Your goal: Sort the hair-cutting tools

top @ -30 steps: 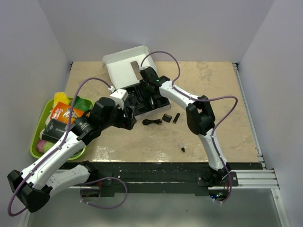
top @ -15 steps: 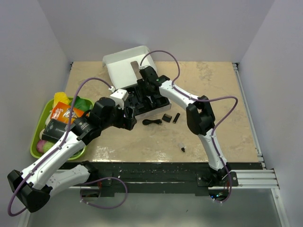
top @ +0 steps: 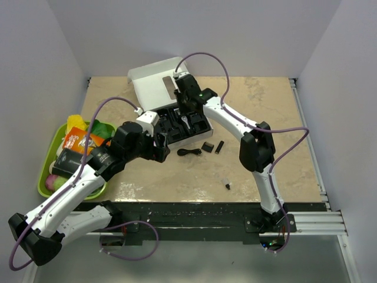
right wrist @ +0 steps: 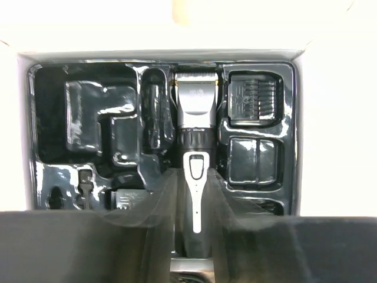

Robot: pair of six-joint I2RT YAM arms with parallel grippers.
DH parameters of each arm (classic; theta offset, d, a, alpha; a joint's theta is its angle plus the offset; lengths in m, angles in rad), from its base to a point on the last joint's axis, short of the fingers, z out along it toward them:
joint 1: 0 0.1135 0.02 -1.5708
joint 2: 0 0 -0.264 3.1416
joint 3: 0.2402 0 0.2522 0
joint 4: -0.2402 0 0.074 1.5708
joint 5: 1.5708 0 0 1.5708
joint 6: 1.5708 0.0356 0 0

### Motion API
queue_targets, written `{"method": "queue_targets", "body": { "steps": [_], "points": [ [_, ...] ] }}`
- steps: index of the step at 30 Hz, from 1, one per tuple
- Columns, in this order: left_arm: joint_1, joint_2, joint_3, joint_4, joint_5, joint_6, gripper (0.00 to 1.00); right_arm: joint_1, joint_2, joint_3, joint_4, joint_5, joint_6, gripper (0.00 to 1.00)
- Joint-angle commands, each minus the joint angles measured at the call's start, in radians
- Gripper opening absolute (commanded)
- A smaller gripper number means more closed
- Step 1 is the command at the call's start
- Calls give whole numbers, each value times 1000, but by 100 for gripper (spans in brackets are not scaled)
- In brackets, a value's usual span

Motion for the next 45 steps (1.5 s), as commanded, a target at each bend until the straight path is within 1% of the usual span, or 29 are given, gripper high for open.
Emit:
{"method": "queue_targets", "body": {
  "steps": [1, 2, 3, 18, 25, 32, 36, 40, 43, 44, 45],
  "points": [
    [-2, -20, 25, 13, 2, 9, 97, 5, -7, 22, 7, -6, 4, 7],
    [-2, -20, 25, 13, 1, 9, 97, 5, -5, 17, 7, -7, 4, 1],
    [-2, -17, 25, 12, 1, 11, 97, 6, -2, 14, 7, -6, 9, 0],
    [-4, -11, 16, 27, 5, 11, 97, 5, -5, -128, 56, -41, 16, 0],
    [-2, -13, -1, 33, 8, 9, 97, 13, 29, -213, 89, -56, 26, 0],
    [-4, -7, -1, 36, 10, 11, 97, 13, 53, -213, 84, -44, 27, 0],
    [-2, -4, 12, 32, 10, 13, 97, 14, 7, -199, 79, -19, 23, 0],
    [-2, -5, 28, 26, 13, 14, 97, 25, -74, -178, 37, 19, 7, 0],
    [-2, -11, 39, 20, 5, 16, 97, 36, -131, -200, 17, 43, 1, 0],
    [-2, -13, 39, 17, 1, 19, 97, 39, -173, -214, 14, 48, 3, 0],
    [-2, -16, 39, 13, -5, 20, 97, 42, -203, -233, 12, 48, 4, 2]
  ]
}}
